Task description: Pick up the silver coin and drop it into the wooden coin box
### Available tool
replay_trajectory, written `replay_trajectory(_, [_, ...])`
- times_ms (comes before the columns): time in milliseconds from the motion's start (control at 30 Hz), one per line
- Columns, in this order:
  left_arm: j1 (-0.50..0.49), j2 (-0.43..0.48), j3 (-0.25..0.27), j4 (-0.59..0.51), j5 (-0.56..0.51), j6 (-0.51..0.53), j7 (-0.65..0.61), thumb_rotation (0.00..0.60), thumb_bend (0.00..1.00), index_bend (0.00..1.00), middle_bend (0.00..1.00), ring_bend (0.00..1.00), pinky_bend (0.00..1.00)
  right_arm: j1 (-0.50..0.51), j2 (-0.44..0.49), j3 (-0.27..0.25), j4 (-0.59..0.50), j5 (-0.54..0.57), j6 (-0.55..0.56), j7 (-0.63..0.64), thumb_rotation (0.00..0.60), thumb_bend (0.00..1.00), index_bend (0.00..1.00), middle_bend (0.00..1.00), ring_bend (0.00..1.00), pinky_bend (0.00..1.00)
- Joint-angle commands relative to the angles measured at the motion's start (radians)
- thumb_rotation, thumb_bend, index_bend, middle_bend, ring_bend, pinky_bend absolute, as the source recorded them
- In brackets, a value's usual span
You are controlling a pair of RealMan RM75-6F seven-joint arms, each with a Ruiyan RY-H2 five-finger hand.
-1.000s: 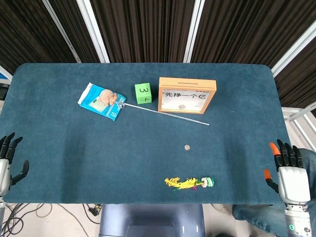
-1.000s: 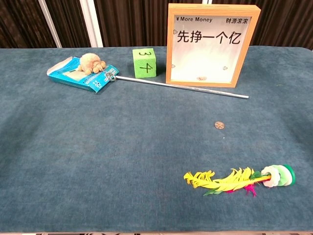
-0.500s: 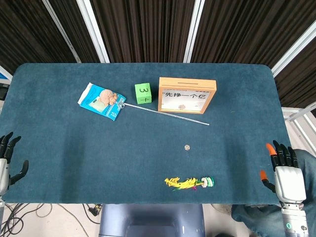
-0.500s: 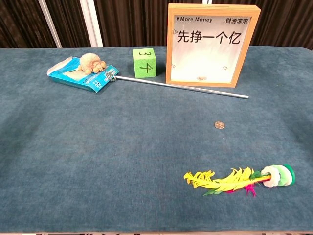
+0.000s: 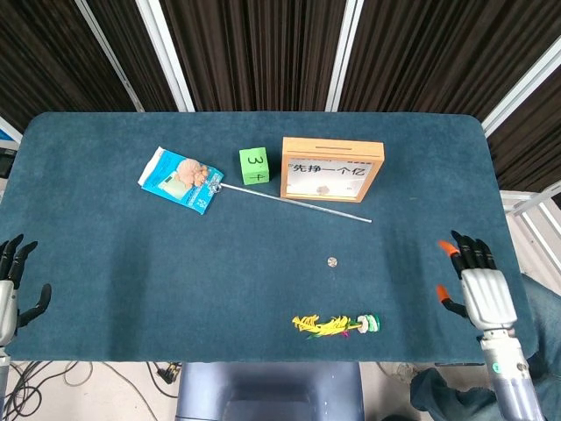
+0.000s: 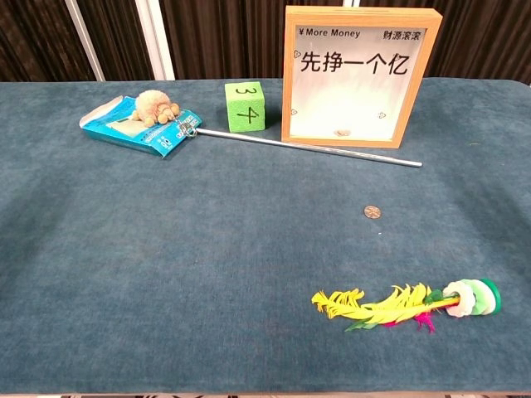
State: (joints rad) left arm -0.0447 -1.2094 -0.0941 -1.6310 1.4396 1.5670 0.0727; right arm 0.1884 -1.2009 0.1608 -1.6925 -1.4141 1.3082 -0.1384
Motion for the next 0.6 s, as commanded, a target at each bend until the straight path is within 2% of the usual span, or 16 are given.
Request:
replay_trajectory(33, [0.000,0.002,-0.002,-0.006,-0.006,-0.002,0.001,0.600,0.40,0.14,0.03,0.03,0.00,0.091,-0.025,0.048,0.004,0.074,-0.111,-0.017,0.600,0.43,0.21,0.03,0.00,0.00])
replay_trajectory(300, [0.000,0.008,-0.003,-0.014,-0.014,-0.010,-0.003,0.600,0.40,0.14,0.03,0.04,0.00,0.195,-0.173,0.082,0.119,0.159,-0.198,-0.078,0.600,0.43,0.24,0.03,0.00,0.00])
replay_trajectory(500, [0.000,0.011,-0.004,-0.019,-0.020,-0.014,-0.006,0.600,0.40,0.14,0.03,0.04,0.00,0.234,-0.290,0.094,0.213,0.192,-0.196,-0.076,0.600,0.43,0.29,0.03,0.00,0.00])
replay_trajectory(600, [-0.001,0.013,-0.005,-0.023,-0.026,-0.020,-0.005,0.600,0.40,0.14,0.03,0.04,0.00,0.233,-0.340,0.080,0.248,0.185,-0.175,-0.064,0.600,0.43,0.31,0.03,0.00,0.00])
